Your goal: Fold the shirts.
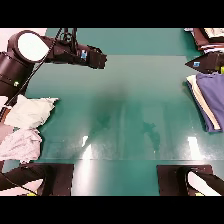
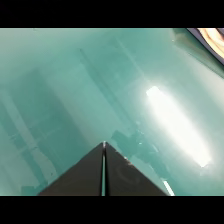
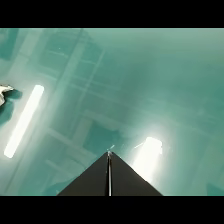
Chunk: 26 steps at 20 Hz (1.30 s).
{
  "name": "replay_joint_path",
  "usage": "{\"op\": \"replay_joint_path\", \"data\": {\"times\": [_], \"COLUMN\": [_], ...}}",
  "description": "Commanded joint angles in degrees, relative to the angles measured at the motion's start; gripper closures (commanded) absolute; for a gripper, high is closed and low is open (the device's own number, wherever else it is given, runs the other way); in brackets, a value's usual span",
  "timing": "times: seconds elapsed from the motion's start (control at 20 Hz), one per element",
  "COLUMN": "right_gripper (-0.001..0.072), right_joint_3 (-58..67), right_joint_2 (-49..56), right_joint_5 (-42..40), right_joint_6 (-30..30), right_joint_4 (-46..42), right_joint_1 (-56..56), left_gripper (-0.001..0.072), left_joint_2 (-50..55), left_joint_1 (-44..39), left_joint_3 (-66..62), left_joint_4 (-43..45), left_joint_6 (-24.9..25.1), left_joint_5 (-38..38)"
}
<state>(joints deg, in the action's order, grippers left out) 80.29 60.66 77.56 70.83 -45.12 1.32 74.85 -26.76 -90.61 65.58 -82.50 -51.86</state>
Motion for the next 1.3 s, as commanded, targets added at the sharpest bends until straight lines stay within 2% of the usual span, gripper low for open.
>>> {"op": "replay_joint_path", "data": {"times": [0.0,0.5,0.65,0.75,0.85,0.95,1.1,1.15,1.2,1.25], "right_gripper": [0.0693,0.0693,0.0693,0.0694,0.0693,0.0694,0.0693,0.0693,0.0694,0.0694], "right_joint_3": [0.07,0.04,0.07,0.04,0.04,0.04,-0.04,-0.04,-0.04,-0.04], "right_joint_2": [-0.02,-0.02,-0.02,-0.02,-0.02,-0.02,0.00,0.00,0.02,0.13], "right_joint_5": [0.00,0.04,0.11,0.13,0.22,0.22,-0.11,-0.11,-0.17,-0.26], "right_joint_6": [0.04,0.04,0.04,0.04,0.04,0.04,0.02,0.02,0.02,0.02], "right_joint_4": [0.04,0.04,0.02,0.02,0.00,0.02,0.00,0.00,0.00,0.02], "right_joint_1": [-0.02,-0.02,-0.02,-0.02,-0.02,-0.02,-0.02,-0.02,-0.02,-0.02], "left_gripper": [0.0682,0.0682,0.0682,0.0682,0.0682,0.0682,0.0682,0.0655,0.0364,0.0011], "left_joint_2": [-0.04,-0.04,0.02,-0.50,-2.27,-4.37,-9.09,-10.34,-10.84,-10.80], "left_joint_1": [-0.02,-0.02,0.00,2.14,7.76,14.56,25.59,28.74,31.19,33.18], "left_joint_3": [0.02,0.02,0.02,-0.37,-0.37,0.92,8.50,12.02,15.32,18.60], "left_joint_4": [0.00,-0.17,-0.57,4.66,13.44,22.64,28.00,28.17,28.39,28.46], "left_joint_6": [0.00,-0.02,0.79,0.02,-4.76,-6.14,-6.10,-6.16,-6.16,-6.21], "left_joint_5": [0.00,0.02,2.62,-2.14,-12.87,-21.46,-25.31,-25.68,-25.75,-25.62]}}
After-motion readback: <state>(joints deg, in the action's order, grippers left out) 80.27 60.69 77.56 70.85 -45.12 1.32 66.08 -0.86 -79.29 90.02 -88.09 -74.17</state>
